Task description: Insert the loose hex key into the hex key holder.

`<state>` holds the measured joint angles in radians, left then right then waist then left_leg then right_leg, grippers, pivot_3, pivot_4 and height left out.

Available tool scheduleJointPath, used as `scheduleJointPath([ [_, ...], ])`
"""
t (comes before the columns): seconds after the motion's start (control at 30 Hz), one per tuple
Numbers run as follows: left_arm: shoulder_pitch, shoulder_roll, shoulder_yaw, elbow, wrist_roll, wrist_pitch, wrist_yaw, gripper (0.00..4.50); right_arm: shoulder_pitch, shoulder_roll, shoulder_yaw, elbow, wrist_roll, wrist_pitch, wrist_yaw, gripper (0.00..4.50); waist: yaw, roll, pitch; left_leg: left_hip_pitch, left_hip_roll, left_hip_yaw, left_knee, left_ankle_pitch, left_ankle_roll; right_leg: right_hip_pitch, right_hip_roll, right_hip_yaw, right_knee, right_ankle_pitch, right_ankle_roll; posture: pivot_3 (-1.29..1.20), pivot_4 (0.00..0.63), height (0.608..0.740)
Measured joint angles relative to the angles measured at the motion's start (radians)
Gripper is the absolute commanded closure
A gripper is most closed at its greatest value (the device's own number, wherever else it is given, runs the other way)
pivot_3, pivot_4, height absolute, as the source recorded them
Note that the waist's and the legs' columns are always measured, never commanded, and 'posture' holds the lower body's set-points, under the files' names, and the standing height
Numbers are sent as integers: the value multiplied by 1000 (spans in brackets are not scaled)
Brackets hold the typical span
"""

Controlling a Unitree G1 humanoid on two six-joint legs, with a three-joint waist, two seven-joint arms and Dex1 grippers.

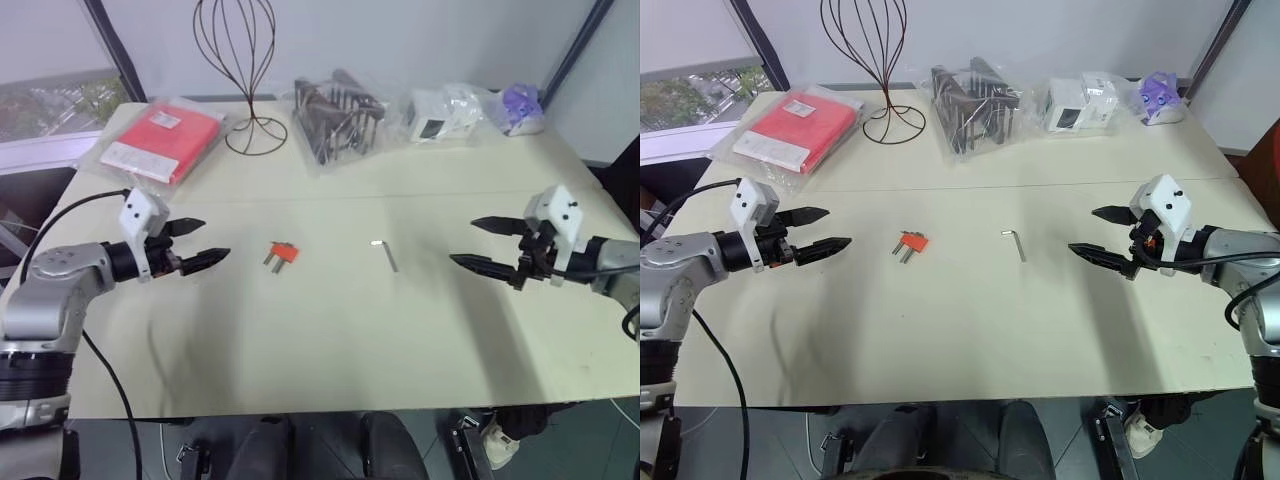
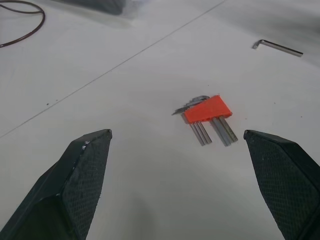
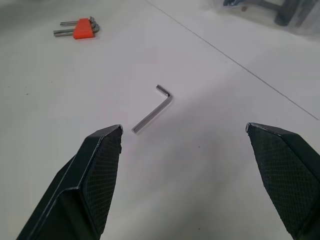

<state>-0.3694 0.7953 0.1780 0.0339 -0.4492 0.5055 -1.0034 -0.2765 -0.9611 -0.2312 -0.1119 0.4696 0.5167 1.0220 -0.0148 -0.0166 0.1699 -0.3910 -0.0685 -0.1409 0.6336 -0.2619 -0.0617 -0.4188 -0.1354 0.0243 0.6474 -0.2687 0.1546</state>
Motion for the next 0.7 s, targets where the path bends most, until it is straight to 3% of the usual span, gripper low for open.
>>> scheduleJointPath([
  [0.57,-64,-5,-43,90,40,-63,-19,83,-29,57,27,-13,-16,38,-97,386,0,0,0,0,0,0,0,0,0,0,0,0,0,0,0,0,150,740],
  [0.7,-126,-3,-57,144,41,-84,-99,83,-138,212,96,-24,-14,60,-161,386,-12,-1,0,0,2,0,0,0,0,-1,2,0,1,0,-1,0,150,740],
])
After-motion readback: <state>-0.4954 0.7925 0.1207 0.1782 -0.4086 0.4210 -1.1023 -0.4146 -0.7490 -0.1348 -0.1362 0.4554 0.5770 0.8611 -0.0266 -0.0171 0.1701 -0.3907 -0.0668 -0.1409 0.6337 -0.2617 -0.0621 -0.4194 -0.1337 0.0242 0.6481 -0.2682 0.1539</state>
